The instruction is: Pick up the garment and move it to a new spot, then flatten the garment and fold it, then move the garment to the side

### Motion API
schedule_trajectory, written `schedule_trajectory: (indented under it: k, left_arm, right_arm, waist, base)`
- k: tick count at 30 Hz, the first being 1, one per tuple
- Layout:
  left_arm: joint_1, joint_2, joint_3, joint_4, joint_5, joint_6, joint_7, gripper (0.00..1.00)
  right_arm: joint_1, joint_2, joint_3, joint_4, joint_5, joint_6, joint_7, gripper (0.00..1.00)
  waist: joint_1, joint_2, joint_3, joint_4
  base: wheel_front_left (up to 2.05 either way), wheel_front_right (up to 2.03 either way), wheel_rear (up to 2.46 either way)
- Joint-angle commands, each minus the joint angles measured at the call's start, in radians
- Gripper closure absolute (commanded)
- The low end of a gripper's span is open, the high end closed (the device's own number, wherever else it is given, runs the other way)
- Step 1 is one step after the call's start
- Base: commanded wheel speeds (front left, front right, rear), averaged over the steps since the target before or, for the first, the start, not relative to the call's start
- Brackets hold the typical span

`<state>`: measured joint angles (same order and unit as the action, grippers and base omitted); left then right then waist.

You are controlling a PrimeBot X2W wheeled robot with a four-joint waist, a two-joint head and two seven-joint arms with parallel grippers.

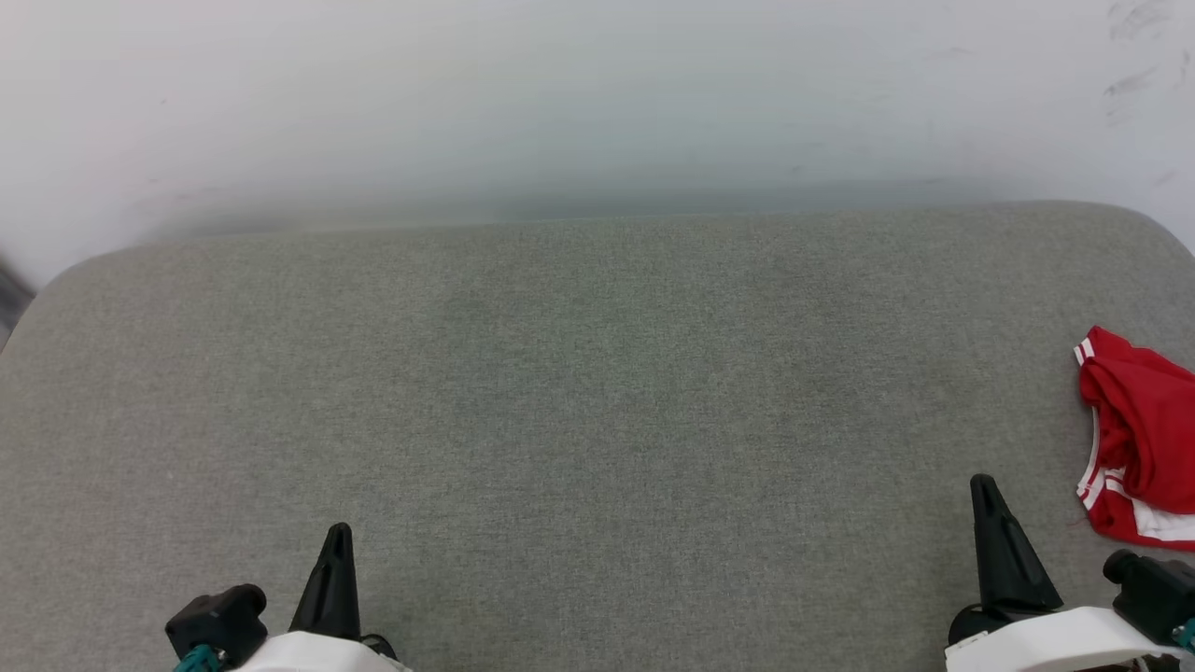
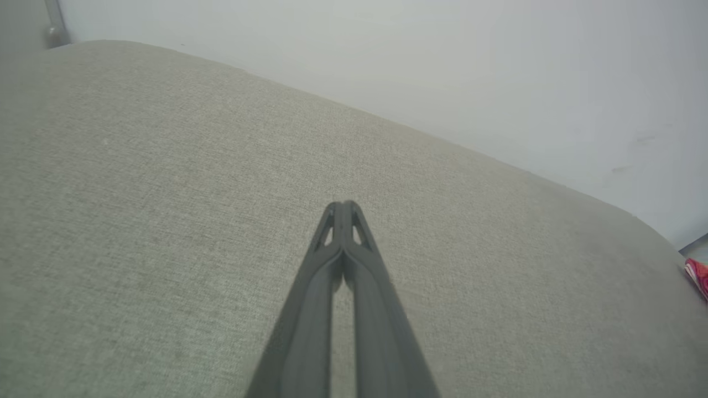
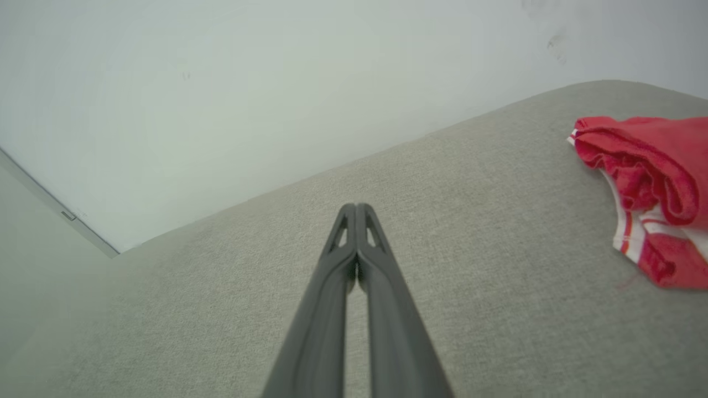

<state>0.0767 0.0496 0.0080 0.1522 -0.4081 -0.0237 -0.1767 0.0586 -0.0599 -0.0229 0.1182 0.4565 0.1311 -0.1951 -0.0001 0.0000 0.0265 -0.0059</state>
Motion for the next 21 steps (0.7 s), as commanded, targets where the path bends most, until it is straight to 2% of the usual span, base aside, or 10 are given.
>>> schedule_trajectory:
  k: [1,21]
  left_arm:
    - [-0.027,0.001,0.006,-0.011,-0.039,-0.005,0.007,1.00]
    - [-0.073,0.001,0.034,0.017,-0.357,-0.033,0.085,1.00]
  right_arm:
    - [-0.034,-0.010,-0.001,-0.009,0.040,0.000,0.005,1.00]
    - [-0.073,-0.019,-0.008,0.026,0.361,0.000,0.073,1.00]
  waist:
    - [0.0001,0.0000,0.000,0.000]
    - [0.0001,0.0000,-0.005,0.001]
  base:
    - [0.00,0.00,0.00]
    - [0.00,0.00,0.00]
